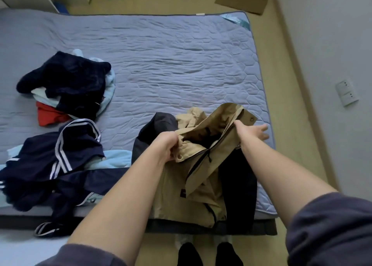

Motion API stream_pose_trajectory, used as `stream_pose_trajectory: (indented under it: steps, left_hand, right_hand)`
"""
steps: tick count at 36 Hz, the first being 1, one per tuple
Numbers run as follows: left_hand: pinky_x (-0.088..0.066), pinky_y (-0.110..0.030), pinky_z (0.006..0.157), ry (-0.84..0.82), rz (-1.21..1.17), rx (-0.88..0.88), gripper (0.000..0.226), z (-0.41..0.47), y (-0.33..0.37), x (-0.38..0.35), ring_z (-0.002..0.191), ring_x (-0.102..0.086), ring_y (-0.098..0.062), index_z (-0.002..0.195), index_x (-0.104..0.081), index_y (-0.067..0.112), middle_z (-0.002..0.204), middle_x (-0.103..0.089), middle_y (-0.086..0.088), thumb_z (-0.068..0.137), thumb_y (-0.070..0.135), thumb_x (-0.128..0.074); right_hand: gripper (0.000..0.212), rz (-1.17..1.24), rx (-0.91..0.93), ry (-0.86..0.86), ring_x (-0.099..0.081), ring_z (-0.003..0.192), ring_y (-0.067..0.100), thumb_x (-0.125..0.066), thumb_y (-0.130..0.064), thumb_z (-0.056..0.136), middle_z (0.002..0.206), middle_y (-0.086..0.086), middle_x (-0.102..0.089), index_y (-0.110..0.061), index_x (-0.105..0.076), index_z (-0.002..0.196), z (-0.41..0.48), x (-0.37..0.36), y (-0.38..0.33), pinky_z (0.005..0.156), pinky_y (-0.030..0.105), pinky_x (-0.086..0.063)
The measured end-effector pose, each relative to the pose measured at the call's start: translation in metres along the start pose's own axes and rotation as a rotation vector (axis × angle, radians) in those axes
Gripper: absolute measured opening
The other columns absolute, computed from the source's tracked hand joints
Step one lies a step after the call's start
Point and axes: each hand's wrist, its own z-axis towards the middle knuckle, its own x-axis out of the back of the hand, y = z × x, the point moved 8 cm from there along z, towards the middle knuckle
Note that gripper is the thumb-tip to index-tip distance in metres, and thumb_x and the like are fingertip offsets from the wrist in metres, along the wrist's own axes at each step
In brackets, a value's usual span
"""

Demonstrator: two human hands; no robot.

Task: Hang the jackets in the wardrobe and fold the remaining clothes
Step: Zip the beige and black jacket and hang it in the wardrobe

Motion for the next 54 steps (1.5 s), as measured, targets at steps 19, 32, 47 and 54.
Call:
stream_pose_trajectory:
  steps: [19, 32, 47, 54]
  left_hand:
    - [-0.037, -0.021, 0.051, 0.183, -0.187, -0.524, 0.013, -0.266, 0.022, 0.027, 0.06, -0.05, -0.013, 0.069, -0.061, 0.017, 0.064, -0.057, 0.003, 0.082, 0.013, -0.061]
    - [-0.056, -0.038, 0.077, 0.611, -1.038, -0.581, 0.045, -0.437, -0.142, 0.089, 0.077, -0.07, -0.021, 0.102, -0.068, 0.007, 0.087, -0.073, -0.01, 0.091, 0.049, -0.054]
    - [-0.053, -0.028, 0.046, 1.111, -1.554, -0.641, 0.035, -0.667, -0.462, 0.033, 0.057, -0.069, -0.021, 0.086, -0.07, 0.012, 0.071, -0.072, -0.008, 0.088, 0.046, -0.06]
    - [-0.051, -0.028, 0.043, 1.329, -1.766, -0.447, 0.032, -0.736, -0.621, -0.054, 0.057, -0.071, -0.021, 0.095, -0.07, 0.02, 0.076, -0.074, -0.007, 0.087, 0.049, -0.058]
  right_hand:
    - [0.031, -0.606, 0.717, -0.475, -0.052, 0.079, 0.026, -0.058, -0.037, 0.085, 0.084, 0.009, -0.051, -0.008, -0.048, 0.08, -0.137, 0.094, -0.092, 0.062, 0.032, -0.041]
    - [0.025, -0.111, 0.403, -1.57, -0.048, 0.044, 0.018, -0.028, 0.009, 0.08, 0.06, 0.008, -0.042, -0.01, -0.039, 0.069, -0.331, 0.171, -0.025, 0.044, 0.022, -0.045]
    - [0.03, -0.497, 0.848, -2.13, -0.07, 0.072, 0.021, -0.074, -0.035, 0.075, 0.079, 0.009, -0.072, -0.008, -0.07, 0.087, -0.604, 0.286, 0.191, 0.06, 0.03, -0.054]
    - [0.016, -0.715, 0.871, -2.184, -0.066, 0.053, 0.02, -0.069, -0.019, 0.081, 0.065, 0.01, -0.068, -0.005, -0.065, 0.087, -0.643, 0.327, 0.342, 0.046, 0.026, -0.051]
